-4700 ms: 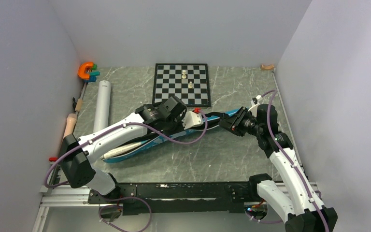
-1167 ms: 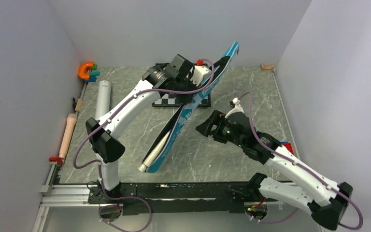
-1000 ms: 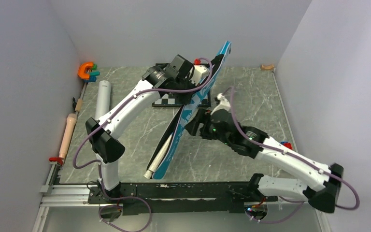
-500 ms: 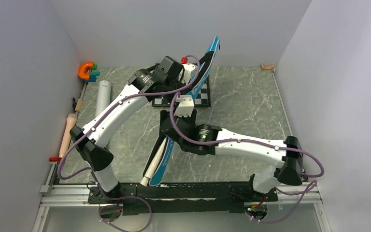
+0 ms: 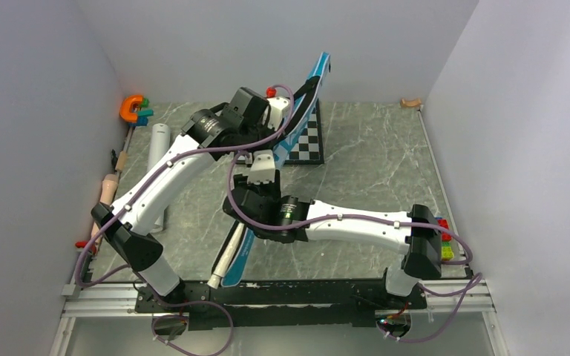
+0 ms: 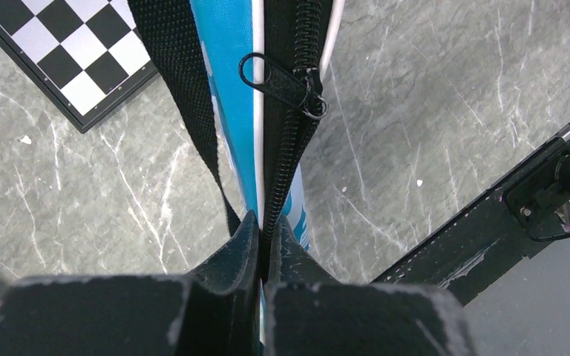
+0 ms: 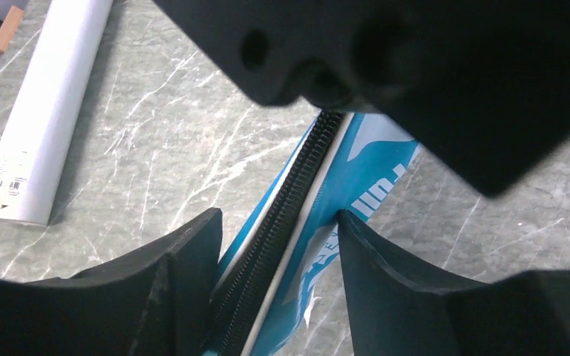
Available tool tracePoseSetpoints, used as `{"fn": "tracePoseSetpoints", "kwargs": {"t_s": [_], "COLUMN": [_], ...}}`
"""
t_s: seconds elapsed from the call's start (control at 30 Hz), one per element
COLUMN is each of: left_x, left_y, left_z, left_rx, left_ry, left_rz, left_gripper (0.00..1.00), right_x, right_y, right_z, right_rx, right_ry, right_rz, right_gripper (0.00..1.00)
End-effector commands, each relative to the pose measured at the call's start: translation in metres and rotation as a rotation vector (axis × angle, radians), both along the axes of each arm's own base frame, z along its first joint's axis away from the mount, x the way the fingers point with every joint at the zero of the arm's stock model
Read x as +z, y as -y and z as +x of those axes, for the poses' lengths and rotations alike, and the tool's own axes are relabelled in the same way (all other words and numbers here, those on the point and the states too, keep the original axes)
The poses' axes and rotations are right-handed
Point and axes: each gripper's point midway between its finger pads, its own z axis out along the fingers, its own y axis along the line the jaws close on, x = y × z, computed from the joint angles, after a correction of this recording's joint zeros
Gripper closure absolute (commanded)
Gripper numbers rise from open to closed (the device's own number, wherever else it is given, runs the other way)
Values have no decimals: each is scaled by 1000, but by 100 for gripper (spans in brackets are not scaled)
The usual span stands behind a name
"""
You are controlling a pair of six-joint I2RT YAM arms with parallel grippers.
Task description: Pack up the badminton gear
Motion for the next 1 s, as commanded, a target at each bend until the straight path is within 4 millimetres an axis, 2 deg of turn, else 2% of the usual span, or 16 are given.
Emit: {"fn": "tracePoseSetpoints", "kwargs": {"t_s": [0.0, 0.1, 0.23, 0.43, 0.53, 0.67, 0.77, 0.97], "left_x": [56, 57, 54, 58, 63, 64, 60, 42], "left_y": [-4, -13, -26, -41, -52, -67, -80, -109], "left_z": [-1, 0, 4, 3, 1, -7, -18, -46], "left_rx": [-6, 5, 33, 37, 44, 29, -2, -70], "left_ry": [124, 117, 101, 103, 127, 159, 164, 202], "left_rz": [-159, -169, -182, -207, -199, -179, -170, -103], "left_gripper": [100, 100, 100, 96, 85, 77, 63, 4], "right_x": [14, 22, 30, 39, 45, 56, 61, 47], "right_y": [7, 12, 20, 20, 20, 21, 21, 16], "right_z": [1, -3, -8, -23, -32, -47, -57, -72], "right_rx": [-5, 48, 142, 366, 474, 632, 732, 867], "right_ry": [27, 50, 86, 140, 166, 211, 238, 208], "right_rz": [40, 67, 56, 5, -43, -112, -165, -238], "right_gripper": [45, 64, 98, 100, 100, 100, 100, 100]}}
